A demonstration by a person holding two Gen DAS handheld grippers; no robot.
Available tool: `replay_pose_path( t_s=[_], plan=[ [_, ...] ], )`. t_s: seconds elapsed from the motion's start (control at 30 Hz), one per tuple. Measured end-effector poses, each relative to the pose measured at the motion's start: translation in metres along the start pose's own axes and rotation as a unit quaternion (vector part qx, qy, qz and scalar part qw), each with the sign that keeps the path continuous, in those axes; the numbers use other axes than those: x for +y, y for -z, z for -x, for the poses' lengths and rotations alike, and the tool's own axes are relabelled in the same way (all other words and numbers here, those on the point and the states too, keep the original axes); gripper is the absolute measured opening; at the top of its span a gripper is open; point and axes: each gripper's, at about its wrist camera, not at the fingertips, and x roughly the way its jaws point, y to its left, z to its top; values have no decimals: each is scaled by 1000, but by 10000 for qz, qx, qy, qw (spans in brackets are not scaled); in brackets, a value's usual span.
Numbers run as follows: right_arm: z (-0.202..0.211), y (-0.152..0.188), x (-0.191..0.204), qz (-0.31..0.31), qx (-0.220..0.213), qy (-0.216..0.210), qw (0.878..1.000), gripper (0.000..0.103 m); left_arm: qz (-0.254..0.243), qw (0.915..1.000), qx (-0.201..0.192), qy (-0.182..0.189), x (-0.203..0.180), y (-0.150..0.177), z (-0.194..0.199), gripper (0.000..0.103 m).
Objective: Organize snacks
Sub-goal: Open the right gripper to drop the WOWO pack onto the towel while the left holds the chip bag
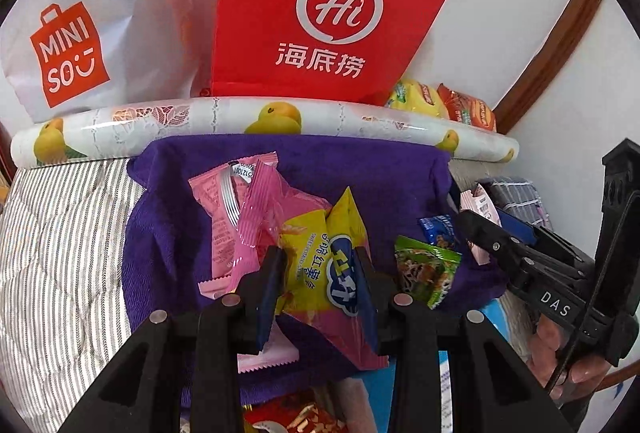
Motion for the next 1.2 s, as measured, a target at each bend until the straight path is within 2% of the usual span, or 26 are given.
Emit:
replay_pose_path(
  t_s=[0.63,0.9,1.2],
  plan=[
    [-30,7,-7,-76,436,-52,9990,61,-106,9999,12,75,-5,3,-14,35],
    [-26,8,-5,47,469,-20,9989,69,-132,9999,23,85,-6,4,-16,37],
    [-14,6,-9,-104,421,-74,9990,73,-145,9999,38,80,-7,4,-16,37]
  ],
)
